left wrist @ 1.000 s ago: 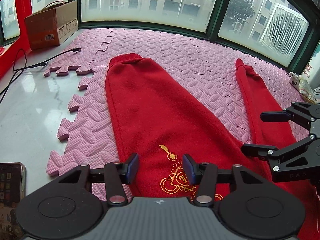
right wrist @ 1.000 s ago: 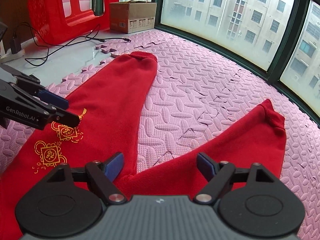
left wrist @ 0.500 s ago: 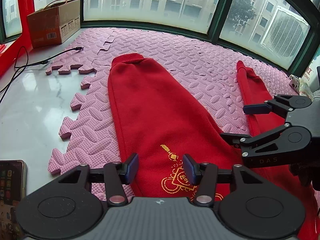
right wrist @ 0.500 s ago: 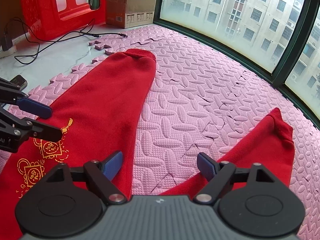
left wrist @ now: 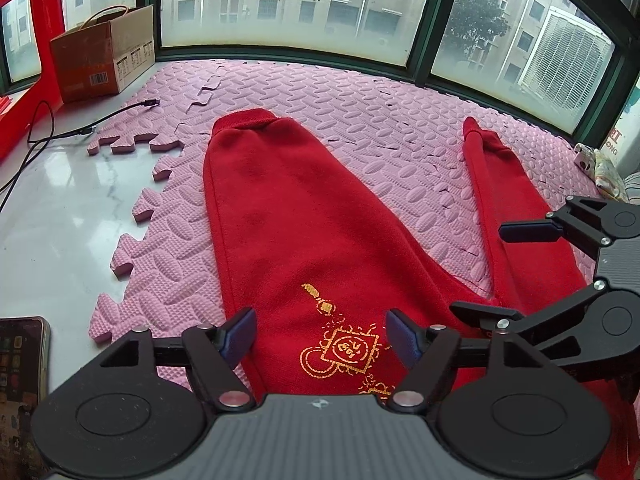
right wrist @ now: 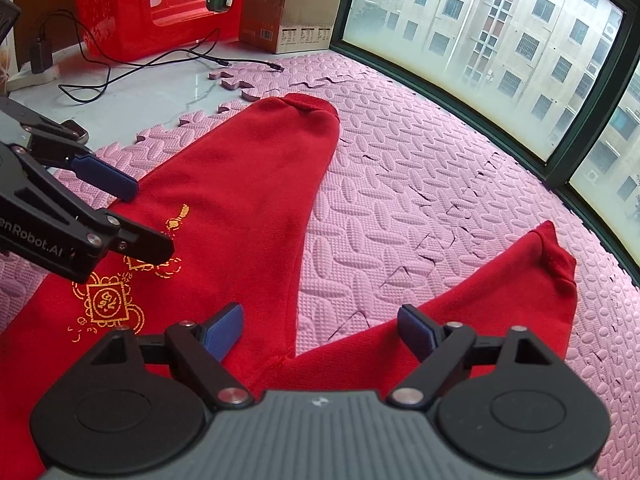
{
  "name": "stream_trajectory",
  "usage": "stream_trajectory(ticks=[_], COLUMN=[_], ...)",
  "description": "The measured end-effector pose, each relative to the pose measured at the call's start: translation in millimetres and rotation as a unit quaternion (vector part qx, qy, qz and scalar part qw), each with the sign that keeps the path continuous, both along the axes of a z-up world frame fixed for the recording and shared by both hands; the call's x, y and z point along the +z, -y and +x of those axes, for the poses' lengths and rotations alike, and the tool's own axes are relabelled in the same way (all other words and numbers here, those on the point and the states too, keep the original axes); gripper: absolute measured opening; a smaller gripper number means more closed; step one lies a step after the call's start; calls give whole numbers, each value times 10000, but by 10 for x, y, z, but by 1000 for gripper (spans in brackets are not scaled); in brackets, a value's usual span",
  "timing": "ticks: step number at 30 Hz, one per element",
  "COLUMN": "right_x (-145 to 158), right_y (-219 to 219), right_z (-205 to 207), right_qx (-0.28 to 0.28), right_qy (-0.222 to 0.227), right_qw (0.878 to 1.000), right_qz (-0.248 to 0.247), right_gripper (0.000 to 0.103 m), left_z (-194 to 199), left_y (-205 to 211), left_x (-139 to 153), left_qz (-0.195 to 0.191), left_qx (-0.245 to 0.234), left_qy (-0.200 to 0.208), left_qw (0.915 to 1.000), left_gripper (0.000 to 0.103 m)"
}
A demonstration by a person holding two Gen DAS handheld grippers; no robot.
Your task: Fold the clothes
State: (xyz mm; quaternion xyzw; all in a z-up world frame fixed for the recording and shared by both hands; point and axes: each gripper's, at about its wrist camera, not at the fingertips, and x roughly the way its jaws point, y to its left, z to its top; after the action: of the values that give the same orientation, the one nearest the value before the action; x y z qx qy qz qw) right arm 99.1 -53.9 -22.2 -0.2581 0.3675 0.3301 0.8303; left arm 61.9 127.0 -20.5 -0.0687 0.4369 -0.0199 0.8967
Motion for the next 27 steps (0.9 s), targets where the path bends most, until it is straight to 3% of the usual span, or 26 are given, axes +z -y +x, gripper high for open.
stream_trajectory(ticks=[18, 27], right_x=[115, 143], right_y=[-58, -146], right_z=[-835, -1131], right_qx=[810, 1046], right_qy=[-362, -63], right_qw=[9957, 9942], right_qz=[259, 228], right_gripper=[89, 89], left_z=[-231, -257], left_y=[86, 90], left_x=[-122, -134], left_qz=[305, 339], left_qx=[35, 61], left_qy=[-205, -204], left_qw=[9993, 9992], left_gripper=[88, 93])
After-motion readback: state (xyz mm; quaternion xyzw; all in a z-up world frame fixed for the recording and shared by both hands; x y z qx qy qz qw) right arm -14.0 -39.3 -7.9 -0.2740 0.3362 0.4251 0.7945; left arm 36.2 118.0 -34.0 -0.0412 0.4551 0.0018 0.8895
